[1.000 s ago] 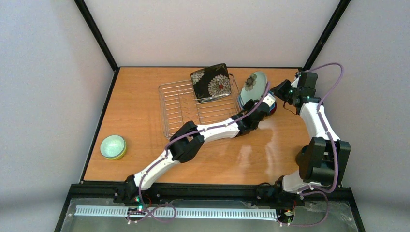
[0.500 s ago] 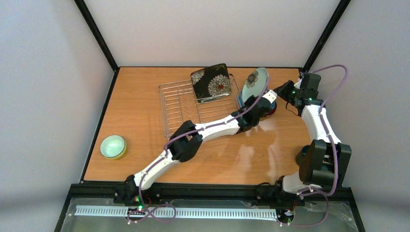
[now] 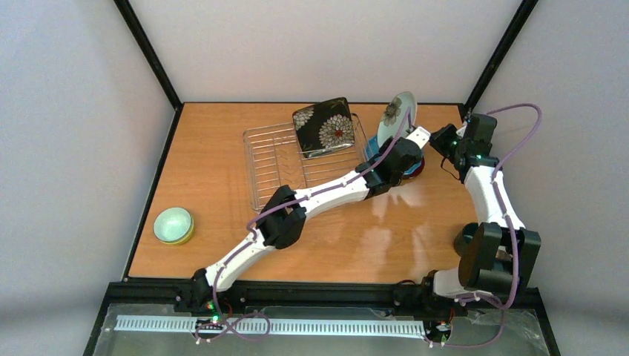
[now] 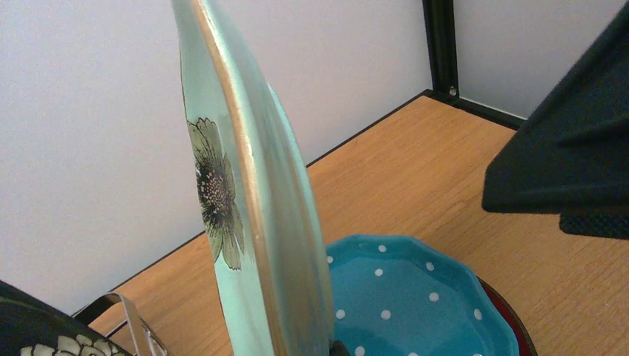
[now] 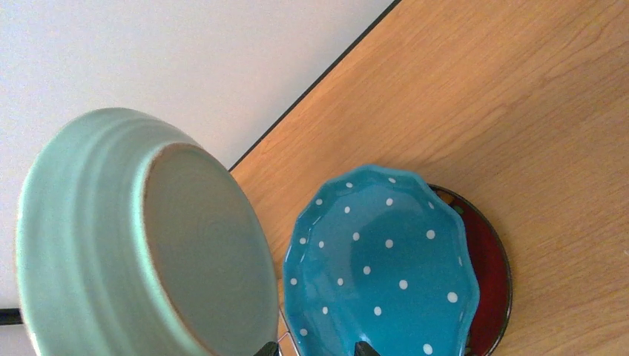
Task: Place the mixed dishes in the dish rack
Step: Pass from the right arm to the left, then pass from the left arm to the right
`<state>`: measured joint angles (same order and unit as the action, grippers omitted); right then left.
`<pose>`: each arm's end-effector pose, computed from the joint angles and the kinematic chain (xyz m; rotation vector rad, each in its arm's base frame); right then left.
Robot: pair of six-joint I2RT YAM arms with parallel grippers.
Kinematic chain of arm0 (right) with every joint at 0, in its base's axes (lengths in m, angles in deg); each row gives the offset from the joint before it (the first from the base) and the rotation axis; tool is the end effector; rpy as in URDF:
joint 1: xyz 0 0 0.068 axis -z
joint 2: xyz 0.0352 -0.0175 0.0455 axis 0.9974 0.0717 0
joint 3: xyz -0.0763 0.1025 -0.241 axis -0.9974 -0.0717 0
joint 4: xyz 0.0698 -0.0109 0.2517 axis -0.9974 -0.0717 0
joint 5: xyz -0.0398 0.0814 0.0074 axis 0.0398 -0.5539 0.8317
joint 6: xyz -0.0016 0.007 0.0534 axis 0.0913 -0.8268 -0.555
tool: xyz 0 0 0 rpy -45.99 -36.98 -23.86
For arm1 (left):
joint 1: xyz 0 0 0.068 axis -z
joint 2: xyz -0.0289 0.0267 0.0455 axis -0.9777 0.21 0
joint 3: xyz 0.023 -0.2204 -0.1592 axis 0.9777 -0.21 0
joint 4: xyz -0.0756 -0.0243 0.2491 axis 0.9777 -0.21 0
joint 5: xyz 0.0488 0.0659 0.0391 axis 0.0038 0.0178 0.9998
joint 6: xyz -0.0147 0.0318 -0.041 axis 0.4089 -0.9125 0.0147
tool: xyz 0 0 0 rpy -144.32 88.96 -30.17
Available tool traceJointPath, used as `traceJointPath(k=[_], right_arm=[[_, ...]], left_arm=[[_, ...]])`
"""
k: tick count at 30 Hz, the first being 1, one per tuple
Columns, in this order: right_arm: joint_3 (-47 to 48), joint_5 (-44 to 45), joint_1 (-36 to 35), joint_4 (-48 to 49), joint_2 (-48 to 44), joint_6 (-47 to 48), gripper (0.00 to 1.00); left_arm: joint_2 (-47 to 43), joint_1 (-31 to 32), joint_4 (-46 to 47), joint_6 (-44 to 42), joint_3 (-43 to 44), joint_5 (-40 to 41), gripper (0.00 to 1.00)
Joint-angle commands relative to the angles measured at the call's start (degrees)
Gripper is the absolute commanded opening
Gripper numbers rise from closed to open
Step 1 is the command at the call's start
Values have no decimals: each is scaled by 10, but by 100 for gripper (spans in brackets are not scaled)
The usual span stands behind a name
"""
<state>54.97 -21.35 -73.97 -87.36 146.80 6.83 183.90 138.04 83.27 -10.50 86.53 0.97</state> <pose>0.3151 -0.0542 0.2918 0.7312 2.0480 0.6293 0.3132 -0.5027 0.2386 0.6166 1.6704 -0.0424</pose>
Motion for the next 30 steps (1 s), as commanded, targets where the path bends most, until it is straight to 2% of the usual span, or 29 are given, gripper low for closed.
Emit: traceJointPath(k=[1,11,17,24,30], right_arm=[[-12,22,2,10,-20,-14,58],[-28,45,2,8,-38,-32,58],[-42,33,2,28,-44,-37,58],[-61,-32,2,95,-39,-28,59],[-75,-129,2,165,-21,-52,59]], left_arm=[[-88,-1,12,27,59,34,0],[-158,-6,-54,88,75,73,0],[-223,-21,-132,203,77,70,0],[-312,-27,-244,334,72,55,0],[-398,-29,-282,447,6,23,0]])
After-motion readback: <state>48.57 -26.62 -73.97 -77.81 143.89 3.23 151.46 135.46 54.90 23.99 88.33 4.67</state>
